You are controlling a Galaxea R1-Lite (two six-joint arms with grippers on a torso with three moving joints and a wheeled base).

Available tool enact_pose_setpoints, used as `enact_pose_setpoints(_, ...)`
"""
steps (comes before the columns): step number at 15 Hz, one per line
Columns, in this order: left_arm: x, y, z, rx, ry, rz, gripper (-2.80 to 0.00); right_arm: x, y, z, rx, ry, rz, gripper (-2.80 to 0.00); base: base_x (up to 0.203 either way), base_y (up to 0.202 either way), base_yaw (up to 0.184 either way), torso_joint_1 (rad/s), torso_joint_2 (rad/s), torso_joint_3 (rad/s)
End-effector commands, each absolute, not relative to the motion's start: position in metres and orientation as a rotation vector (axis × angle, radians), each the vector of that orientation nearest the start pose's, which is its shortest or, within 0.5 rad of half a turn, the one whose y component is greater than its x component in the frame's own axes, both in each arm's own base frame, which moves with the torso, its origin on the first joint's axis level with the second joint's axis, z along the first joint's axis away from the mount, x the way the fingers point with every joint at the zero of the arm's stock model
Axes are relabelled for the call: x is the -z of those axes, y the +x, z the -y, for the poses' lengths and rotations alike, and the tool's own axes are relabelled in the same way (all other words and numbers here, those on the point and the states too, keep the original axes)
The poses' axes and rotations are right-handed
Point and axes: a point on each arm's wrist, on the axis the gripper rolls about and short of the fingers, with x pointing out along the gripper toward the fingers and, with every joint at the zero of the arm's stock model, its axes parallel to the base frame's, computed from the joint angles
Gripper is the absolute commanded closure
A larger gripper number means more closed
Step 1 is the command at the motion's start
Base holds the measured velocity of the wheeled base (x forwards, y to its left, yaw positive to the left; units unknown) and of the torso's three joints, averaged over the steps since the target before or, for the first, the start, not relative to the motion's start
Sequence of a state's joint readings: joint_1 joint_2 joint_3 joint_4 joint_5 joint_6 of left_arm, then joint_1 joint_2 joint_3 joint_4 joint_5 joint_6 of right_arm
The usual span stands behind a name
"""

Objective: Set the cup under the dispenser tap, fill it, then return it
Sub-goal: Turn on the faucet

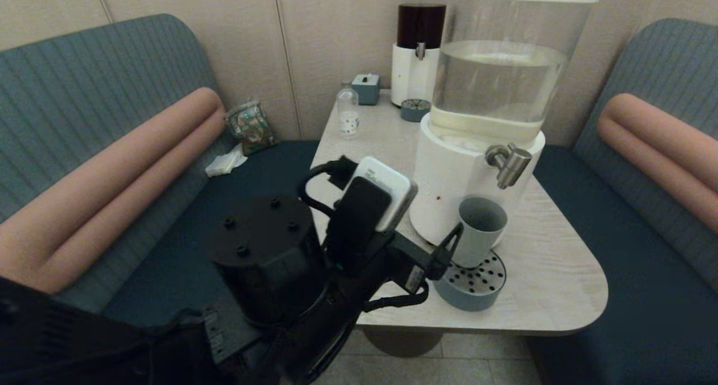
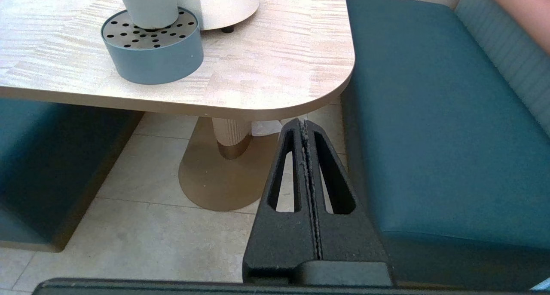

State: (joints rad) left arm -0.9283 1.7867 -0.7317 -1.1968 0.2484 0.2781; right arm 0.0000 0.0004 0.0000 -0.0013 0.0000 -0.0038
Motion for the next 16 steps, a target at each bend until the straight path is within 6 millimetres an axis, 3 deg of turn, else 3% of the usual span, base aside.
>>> enact_pose_setpoints(1,-0.215,0.178,0.227,0.631,0.153,0.268,-2.80,-0.076,-0.023,0.000,0.000,-0.005,0.002,0.00,0.000,0.000,0.000,0.000,0.00,0.000)
enact_pose_setpoints(2,-0.219,0.172,0.216,0.610,0.149,0.275,-2.80,-0.076,-0.023,0.000,0.000,-0.005,0.002,0.00,0.000,0.000,0.000,0.000,0.00,0.000)
enact_pose_setpoints(3,-0.224,0.165,0.205,0.586,0.147,0.284,0.00,-0.076,-0.023,0.000,0.000,-0.005,0.001,0.00,0.000,0.000,0.000,0.000,0.00,0.000)
enact_pose_setpoints(5,-0.229,0.156,0.185,0.523,0.149,0.289,0.00,-0.076,-0.023,0.000,0.000,-0.005,0.000,0.00,0.000,0.000,0.000,0.000,0.00,0.000)
enact_pose_setpoints(11,-0.238,0.172,0.121,0.196,0.193,0.261,0.00,-0.076,-0.023,0.000,0.000,-0.005,0.002,0.00,0.000,0.000,0.000,0.000,0.00,0.000)
enact_pose_setpoints(16,-0.241,0.162,0.090,-0.135,0.231,0.152,0.00,-0.076,-0.023,0.000,0.000,-0.005,0.001,0.00,0.000,0.000,0.000,0.000,0.00,0.000)
